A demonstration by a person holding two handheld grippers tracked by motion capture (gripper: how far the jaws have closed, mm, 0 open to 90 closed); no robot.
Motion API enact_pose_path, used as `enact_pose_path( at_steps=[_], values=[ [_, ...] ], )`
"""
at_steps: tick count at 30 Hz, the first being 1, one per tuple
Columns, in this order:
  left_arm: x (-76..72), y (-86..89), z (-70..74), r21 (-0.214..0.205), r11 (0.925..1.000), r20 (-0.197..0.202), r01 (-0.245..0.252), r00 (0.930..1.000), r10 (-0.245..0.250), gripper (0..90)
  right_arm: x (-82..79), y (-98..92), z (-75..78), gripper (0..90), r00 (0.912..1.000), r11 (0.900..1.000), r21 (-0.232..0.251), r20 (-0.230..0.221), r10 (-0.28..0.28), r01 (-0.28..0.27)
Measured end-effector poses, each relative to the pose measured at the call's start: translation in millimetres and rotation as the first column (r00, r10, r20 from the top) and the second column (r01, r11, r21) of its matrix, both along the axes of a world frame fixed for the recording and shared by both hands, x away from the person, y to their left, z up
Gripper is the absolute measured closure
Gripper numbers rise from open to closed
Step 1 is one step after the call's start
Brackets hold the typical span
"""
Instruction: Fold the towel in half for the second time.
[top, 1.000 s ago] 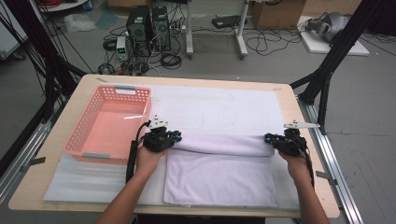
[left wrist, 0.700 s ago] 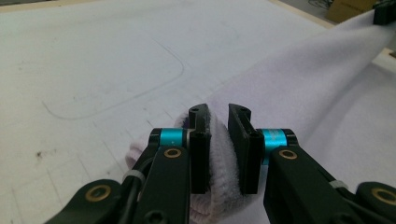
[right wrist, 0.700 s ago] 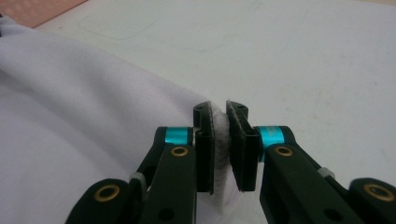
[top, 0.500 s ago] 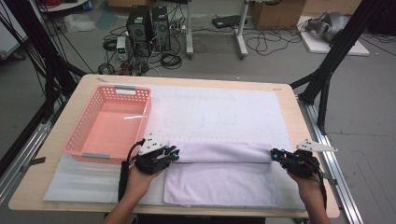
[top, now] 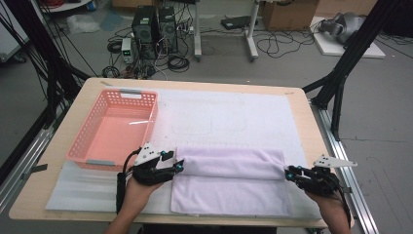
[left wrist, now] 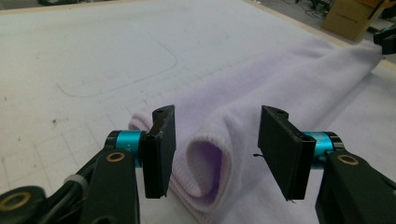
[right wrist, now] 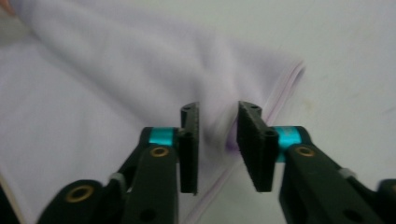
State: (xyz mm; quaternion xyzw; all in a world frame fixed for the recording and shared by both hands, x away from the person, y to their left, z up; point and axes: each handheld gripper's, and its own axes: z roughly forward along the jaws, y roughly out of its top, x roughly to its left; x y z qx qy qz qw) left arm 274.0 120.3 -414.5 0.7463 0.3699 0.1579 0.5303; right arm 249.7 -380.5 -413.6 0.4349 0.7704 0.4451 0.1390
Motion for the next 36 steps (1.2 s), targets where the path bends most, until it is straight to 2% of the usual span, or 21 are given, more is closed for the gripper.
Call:
enact_pose_path(
  at_steps=[2,4,8,11,14,17,20,22,23,25,26,27,29,30,31,32,34,36],
  values=[
    [4.5,0.1,3.1,-0.028,0.9996,-0.003,-0.004,1.0,0.004,46.2,2.2,-0.3,6.5,60.6,0.9988,0.9992,0.029,0.041,-0.028,0.027],
    [11.4,-1.6,4.6,-0.034,0.9994,-0.005,0.001,1.0,-0.001,46.6,7.9,3.3,9.7,60.6,0.9967,0.9988,0.02,0.066,-0.047,0.045],
    [30.8,-7.6,0.6,-0.046,0.9989,-0.06,0.014,0.998,-0.017,50.1,29.8,18.3,4.4,61.7,0.9971,0.999,-0.019,0.064,-0.041,0.042],
    [42.8,-13.0,-5.3,0.003,1.0,-0.08,0.003,0.9968,-0.003,53.7,46.9,29.2,-0.9,62.9,0.9981,0.996,-0.077,0.046,-0.041,0.045],
    [45.0,-15.6,-10.9,0.035,0.999,-0.126,0.028,0.9918,-0.023,57.5,58.8,34.6,-7.4,63.7,0.9998,0.9908,-0.134,0.013,-0.015,0.017],
    [37.5,-16.7,-16.2,0.041,0.9976,-0.141,0.056,0.9887,-0.05,61.7,56.0,37.4,-12.9,66.4,0.9981,0.9884,-0.143,-0.042,0.044,-0.05],
    [28.1,-14.9,-22.9,0.068,0.9954,-0.168,0.067,0.9843,-0.055,63.8,43.7,37.4,-15.0,67.4,0.9929,0.9842,-0.141,-0.065,0.1,-0.108],
    [19.5,-12.7,-24.0,0.066,0.9952,-0.171,0.073,0.9834,-0.061,63.4,33.2,35.9,-15.0,67.7,0.9873,0.9791,-0.14,-0.08,0.137,-0.147],
    [15.4,-11.4,-22.2,0.062,0.9949,-0.167,0.079,0.9836,-0.068,61.9,27.5,34.7,-14.5,68.1,0.9831,0.9754,-0.142,-0.096,0.156,-0.168],
    [9.2,-9.0,-14.8,0.045,0.9963,-0.122,0.073,0.9903,-0.067,55.2,17.1,31.1,-14.1,68.2,0.9753,0.9653,-0.159,-0.111,0.191,-0.207],
    [8.0,-7.9,-10.9,0.034,0.9973,-0.092,0.065,0.9938,-0.062,51.9,14.2,29.5,-13.5,67.4,0.9751,0.9658,-0.156,-0.113,0.191,-0.207],
    [8.1,-7.0,-7.5,0.026,0.998,-0.074,0.057,0.9958,-0.055,48.8,11.4,26.6,-12.1,65.6,0.9765,0.969,-0.141,-0.104,0.189,-0.202],
    [13.4,-7.6,-4.4,0.015,0.9997,-0.059,0.021,0.998,-0.021,43.0,10.2,19.9,-7.5,61.8,0.9873,0.9829,-0.1,-0.055,0.149,-0.154],
    [16.1,-8.1,-4.0,0.016,0.9998,-0.061,0.013,0.9981,-0.012,40.8,12.3,16.6,-5.0,58.5,0.9938,0.9904,-0.083,-0.027,0.108,-0.11],
    [20.3,-10.4,-4.4,0.024,0.9997,-0.069,-0.005,0.9976,0.007,40.5,14.1,15.5,-3.8,56.2,0.997,0.9943,-0.074,-0.017,0.076,-0.077],
    [24.0,-12.6,-5.6,0.048,0.9985,-0.071,-0.024,0.9971,0.028,40.1,18.5,14.5,-3.0,54.4,0.9995,0.9973,-0.066,-0.002,0.033,-0.033],
    [31.7,-16.7,-10.1,0.089,0.9945,-0.088,-0.056,0.9941,0.064,38.5,27.6,16.0,-5.3,51.0,0.9994,0.9967,-0.073,0.004,-0.034,0.034],
    [39.6,-20.5,-16.7,0.14,0.986,-0.106,-0.089,0.9888,0.105,37.0,36.4,18.2,-8.9,47.3,0.9959,0.9916,-0.093,0.0,-0.09,0.09]
  ],
)
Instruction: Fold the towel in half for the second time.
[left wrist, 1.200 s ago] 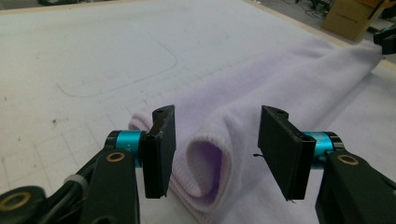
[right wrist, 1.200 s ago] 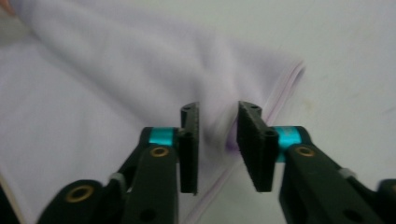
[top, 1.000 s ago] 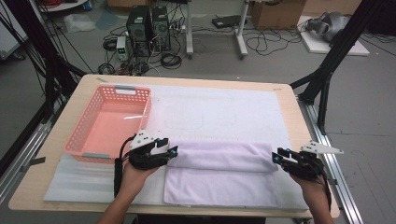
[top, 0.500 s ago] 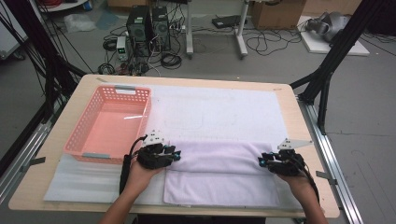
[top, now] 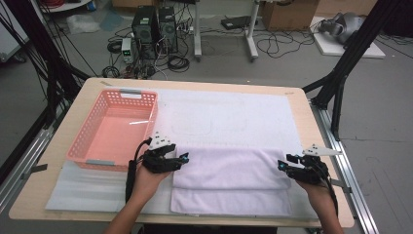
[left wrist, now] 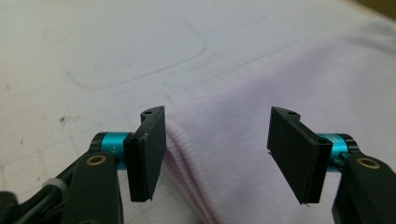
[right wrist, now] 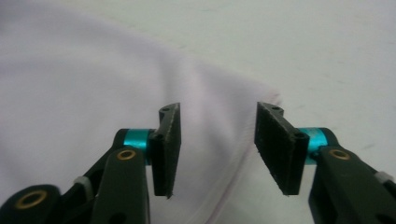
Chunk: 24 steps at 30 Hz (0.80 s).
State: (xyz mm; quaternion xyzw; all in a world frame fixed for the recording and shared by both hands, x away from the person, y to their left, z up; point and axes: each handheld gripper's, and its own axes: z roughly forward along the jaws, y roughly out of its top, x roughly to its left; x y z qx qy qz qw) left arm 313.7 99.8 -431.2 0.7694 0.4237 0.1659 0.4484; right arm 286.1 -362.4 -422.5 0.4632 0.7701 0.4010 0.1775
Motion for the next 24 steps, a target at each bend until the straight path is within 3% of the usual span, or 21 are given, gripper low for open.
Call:
enact_pose_path(
  at_steps=[3,6,9,12,15,17,20,22,24],
  values=[
    [6.3,-2.7,-7.3,0.059,0.9977,-0.032,-0.034,0.9989,0.036,36.6,13.9,3.5,-7.5,44.0,0.9986,0.9983,-0.028,-0.006,-0.052,0.052],
    [8.6,-3.4,-10.6,0.073,0.9969,-0.049,-0.027,0.9983,0.031,34.9,24.2,7.4,-17.8,43.4,0.9975,0.9974,-0.048,-0.044,-0.056,0.054],
    [10.9,-3.8,-15.5,0.076,0.9971,-0.08,-0.01,0.9967,0.016,34.7,22.7,9.1,-24.6,47.9,0.9985,0.9988,-0.037,-0.044,-0.033,0.032],
    [11.2,-2.2,-18.4,0.057,0.9984,-0.079,-0.002,0.9969,0.007,36.6,19.2,6.5,-27.2,50.5,0.998,0.9989,-0.004,-0.043,-0.046,0.046],
    [10.5,2.3,-20.5,0.029,0.9993,-0.062,0.024,0.9978,-0.022,45.4,17.6,5.6,-27.4,57.4,0.9971,0.9984,0.017,-0.055,-0.053,0.054],
    [11.2,5.6,-21.8,-0.034,0.9972,-0.091,0.067,0.9934,-0.07,66.4,16.2,7.5,-26.9,71.0,0.9973,0.9989,0.03,-0.064,-0.035,0.037],
    [10.0,2.4,-20.9,-0.029,0.9977,-0.081,0.062,0.9946,-0.064,75.7,14.4,11.0,-26.1,79.8,0.996,0.9978,0.052,-0.081,-0.036,0.041],
    [11.8,2.5,-20.6,-0.055,0.9978,-0.077,0.038,0.9961,-0.042,77.8,16.2,8.0,-26.4,82.1,0.9964,0.9972,0.067,-0.08,-0.029,0.034],
    [14.7,3.3,-19.8,-0.09,0.9959,-0.053,0.005,0.9985,-0.01,79.2,17.0,8.1,-24.1,83.0,0.9994,0.9991,0.039,-0.032,-0.014,0.016]
  ],
)
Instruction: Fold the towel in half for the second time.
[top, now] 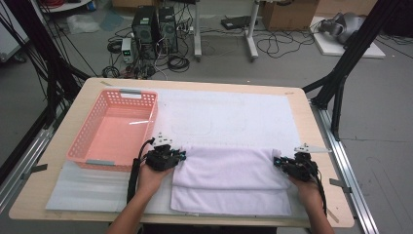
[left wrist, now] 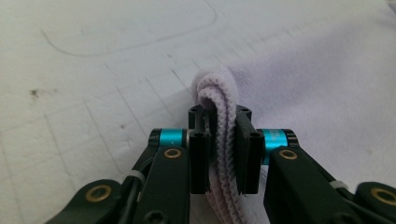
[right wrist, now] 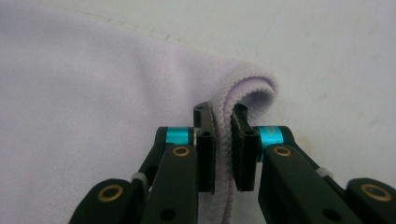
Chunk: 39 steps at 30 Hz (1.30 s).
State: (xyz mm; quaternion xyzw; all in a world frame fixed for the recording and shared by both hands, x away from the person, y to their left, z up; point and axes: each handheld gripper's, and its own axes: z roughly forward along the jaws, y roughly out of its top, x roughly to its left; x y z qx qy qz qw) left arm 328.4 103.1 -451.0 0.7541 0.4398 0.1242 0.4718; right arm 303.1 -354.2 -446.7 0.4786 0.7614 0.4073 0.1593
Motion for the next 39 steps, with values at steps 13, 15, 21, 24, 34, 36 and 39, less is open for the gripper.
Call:
enact_pose_path(
  at_steps=[13,15,21,24,34,36,39],
  values=[
    [47.3,-13.6,18.1,-0.025,0.9922,0.079,-0.122,0.9891,0.124,79.6,46.3,3.2,10.1,82.8,0.988,0.9945,-0.031,0.121,-0.095,0.1],
    [53.3,-15.2,16.1,-0.043,0.9887,0.101,-0.143,0.984,0.147,79.6,54.5,4.7,10.7,82.7,0.9861,0.9928,-0.04,0.127,-0.107,0.113],
    [60.1,-15.8,5.1,-0.046,0.9842,0.051,-0.171,0.9836,0.173,76.0,72.1,9.5,10.6,81.1,0.9827,0.988,-0.044,0.119,-0.142,0.148],
    [57.1,-14.8,9.6,-0.077,0.9838,0.044,-0.162,0.9852,0.166,51.6,71.9,13.1,7.4,64.0,0.9837,0.9846,-0.074,0.098,-0.151,0.158],
    [28.8,-17.5,17.2,-0.017,0.999,0.064,-0.04,0.9971,0.041,34.7,37.6,0.6,18.8,51.6,0.984,0.9907,-0.017,0.12,-0.132,0.135],
    [20.4,-18.4,14.7,-0.007,0.9997,0.054,-0.025,0.9982,0.026,28.2,29.4,-2.0,21.4,51.5,0.9866,0.9922,-0.005,0.107,-0.123,0.124],
    [9.3,-21.1,11.8,0.025,0.9997,0.051,0.003,0.9987,-0.004,28.4,17.9,-4.0,23.2,51.5,0.9902,0.9945,-0.024,0.098,-0.099,0.102]
  ],
)
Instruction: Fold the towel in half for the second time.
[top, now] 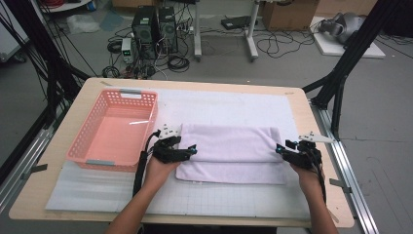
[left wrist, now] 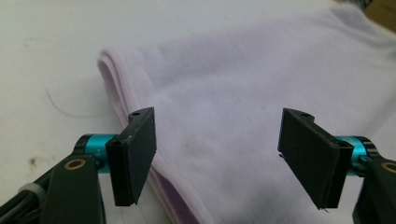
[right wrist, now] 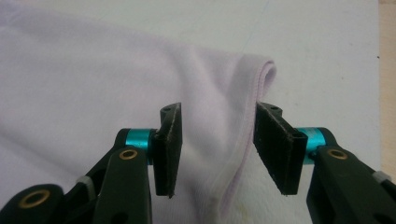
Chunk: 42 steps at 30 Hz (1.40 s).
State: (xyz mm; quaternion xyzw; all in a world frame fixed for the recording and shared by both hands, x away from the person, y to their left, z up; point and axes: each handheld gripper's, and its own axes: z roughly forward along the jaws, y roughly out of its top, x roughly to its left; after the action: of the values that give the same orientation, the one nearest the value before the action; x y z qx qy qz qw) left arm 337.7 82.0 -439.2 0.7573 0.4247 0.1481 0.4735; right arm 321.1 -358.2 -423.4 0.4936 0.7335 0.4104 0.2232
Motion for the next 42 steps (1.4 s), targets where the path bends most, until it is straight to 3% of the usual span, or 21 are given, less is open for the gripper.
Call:
enact_pose_path(
  at_steps=[6,11,13,16,21,24,27,32,38,42],
  values=[
    [-10.9,4.5,0.7,0.019,0.9997,0.009,0.018,0.9998,-0.018,36.0,-19.5,-1.7,-1.9,51.5,0.9997,0.9996,0.016,-0.012,0.024,-0.024],
    [-19.9,12.4,-3.3,0.027,0.9996,0.017,-0.012,0.9998,0.011,41.2,-23.9,-7.8,-9.6,53.6,0.9997,0.9992,0.039,-0.022,0.004,-0.004],
    [-22.9,17.0,-5.4,0.003,0.9998,0.004,-0.017,0.9998,0.017,46.2,-23.6,-8.9,-13.0,56.7,0.9994,0.999,0.044,-0.033,0.012,-0.01],
    [-23.3,21.6,-7.2,0.008,0.9999,-0.018,-0.015,0.9997,0.015,53.9,-23.4,-7.7,-16.2,60.0,0.9986,0.9986,0.05,-0.048,0.022,-0.02],
    [-25.4,24.4,-11.9,0.004,1.0,-0.04,-0.007,0.9992,0.007,71.0,-21.7,-6.9,-19.1,77.1,0.9972,0.9978,0.046,-0.055,0.05,-0.047],
    [-27.4,23.9,-11.1,0.002,0.9999,-0.012,-0.011,0.9999,0.011,84.4,-22.0,-8.2,-18.8,86.4,0.9962,0.9968,0.047,-0.055,0.068,-0.065],
    [-28.7,25.7,-9.1,-0.007,0.9999,0.002,-0.011,0.9999,0.011,86.2,-24.9,-9.7,-16.5,87.0,0.9962,0.9961,0.062,-0.055,0.067,-0.064],
    [-35.4,31.7,-0.7,-0.063,0.998,0.009,-0.004,1.0,0.005,86.5,-35.7,-11.8,-6.9,87.1,0.9972,0.9928,0.1,-0.026,0.07,-0.067],
    [-51.4,37.6,11.7,-0.101,0.9947,0.027,0.017,0.9995,-0.014,86.6,-56.8,-12.0,5.6,87.2,0.9966,0.9921,0.094,0.009,0.082,-0.083],
    [-64.1,42.6,17.2,-0.103,0.9941,0.029,0.035,0.9991,-0.032,86.5,-71.5,-12.8,10.7,87.1,0.9961,0.9917,0.094,0.01,0.087,-0.088]
  ],
)
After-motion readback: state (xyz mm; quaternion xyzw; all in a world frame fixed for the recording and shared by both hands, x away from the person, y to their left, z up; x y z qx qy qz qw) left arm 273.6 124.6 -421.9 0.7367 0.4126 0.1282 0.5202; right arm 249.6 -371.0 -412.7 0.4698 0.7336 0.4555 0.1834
